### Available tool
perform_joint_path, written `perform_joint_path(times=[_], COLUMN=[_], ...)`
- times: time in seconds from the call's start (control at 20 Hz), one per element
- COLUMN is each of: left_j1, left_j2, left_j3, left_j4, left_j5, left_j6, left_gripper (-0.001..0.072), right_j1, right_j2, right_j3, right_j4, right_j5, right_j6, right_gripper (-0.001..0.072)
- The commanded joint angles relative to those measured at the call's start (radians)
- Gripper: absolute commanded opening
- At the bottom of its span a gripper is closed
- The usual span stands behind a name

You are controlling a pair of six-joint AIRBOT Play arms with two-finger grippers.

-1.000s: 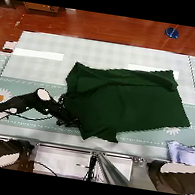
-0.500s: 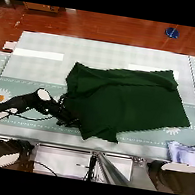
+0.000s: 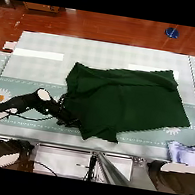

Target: Fold the shirts.

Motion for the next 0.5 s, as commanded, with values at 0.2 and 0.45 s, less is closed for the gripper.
perform_joint_path(times=[0.2, 0.45], left_j1=[0.000, 0.000], left_j2=[0.001, 0.001], left_j3=[0.001, 0.001], left_j4=[0.041, 0.041], left_j5=[0.031, 0.031], left_j6=[0.022, 0.034], left_gripper=[0.0021, 0.0020], right_j1=[0.111, 0.145], right_j2=[-0.004, -0.004], right_j3=[-0.096, -0.198], right_j4=[-0.064, 0.022], right_j5=[-0.037, -0.119], right_j6=[0.024, 0.037], right_gripper=[0.0524, 0.0525])
